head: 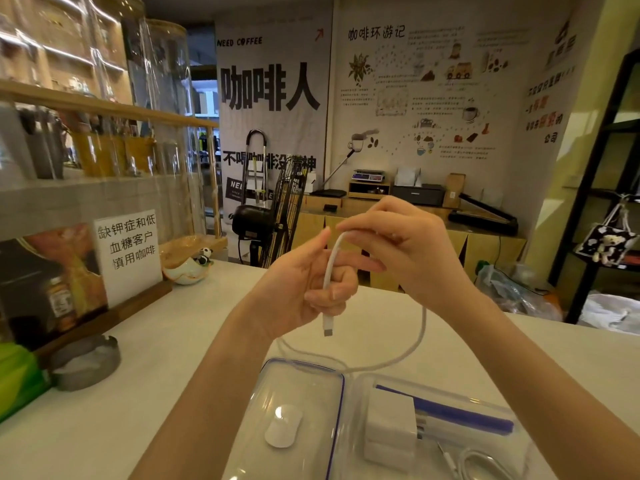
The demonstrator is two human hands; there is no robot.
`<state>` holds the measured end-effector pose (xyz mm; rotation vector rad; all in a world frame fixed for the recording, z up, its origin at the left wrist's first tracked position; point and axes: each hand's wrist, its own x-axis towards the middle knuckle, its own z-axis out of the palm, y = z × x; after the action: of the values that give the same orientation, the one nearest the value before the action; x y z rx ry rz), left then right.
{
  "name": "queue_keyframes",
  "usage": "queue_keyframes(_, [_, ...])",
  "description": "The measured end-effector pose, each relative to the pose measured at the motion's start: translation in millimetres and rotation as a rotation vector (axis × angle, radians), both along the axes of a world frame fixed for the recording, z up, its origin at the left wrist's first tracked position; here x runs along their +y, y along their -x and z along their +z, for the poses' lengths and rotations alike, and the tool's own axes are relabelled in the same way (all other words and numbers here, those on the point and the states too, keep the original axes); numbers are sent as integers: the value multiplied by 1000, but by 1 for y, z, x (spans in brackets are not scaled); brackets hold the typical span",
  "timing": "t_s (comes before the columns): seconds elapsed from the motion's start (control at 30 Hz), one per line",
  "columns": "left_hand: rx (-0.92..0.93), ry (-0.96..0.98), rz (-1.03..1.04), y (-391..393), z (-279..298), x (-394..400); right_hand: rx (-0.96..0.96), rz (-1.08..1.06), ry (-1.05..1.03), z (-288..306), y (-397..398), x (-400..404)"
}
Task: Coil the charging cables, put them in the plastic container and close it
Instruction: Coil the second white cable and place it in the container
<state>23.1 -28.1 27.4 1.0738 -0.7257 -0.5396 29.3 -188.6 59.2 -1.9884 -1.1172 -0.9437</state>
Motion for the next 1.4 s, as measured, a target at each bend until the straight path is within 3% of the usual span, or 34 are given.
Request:
queue_keyframes(0.1, [-17, 20, -103, 4, 2, 0, 169, 115, -93, -1, -4, -2])
queue_keyframes(0.27, [95, 250, -293, 12, 10, 1, 530, 356, -221, -12, 4, 10])
queue_keyframes(0.37, [92, 303, -223, 14, 14, 1, 643, 362, -248, -21, 8, 16])
queue_keyframes(0.47, [102, 392, -191, 11, 14, 5, 883, 402, -298, -34, 16, 23])
queue_keyframes(0.6, [8, 401, 1, 8, 10, 5, 1179, 472, -306, -49, 31, 29])
queue_keyframes(0.73, [-79, 365, 333, 5, 10, 7, 1277, 451, -176, -65, 48, 33])
queue_keyframes(0.87, [-83, 273, 499, 2, 6, 6, 1397, 470, -126, -63, 57, 33])
queue_keyframes(0.97, [-131, 94, 558, 3, 5, 8, 1321, 328, 70, -56, 57, 28])
queue_keyframes(1.13, [-311, -294, 676, 5, 1, 3, 853, -31, 396, -44, 59, 19])
queue_keyframes(1.27, [-507, -513, 722, 10, 3, -3, 502, -188, 462, -22, 57, 12])
queue_keyframes(1.4, [-588, -679, 660, 16, 4, -10, 271, -215, 351, 3, 57, 0])
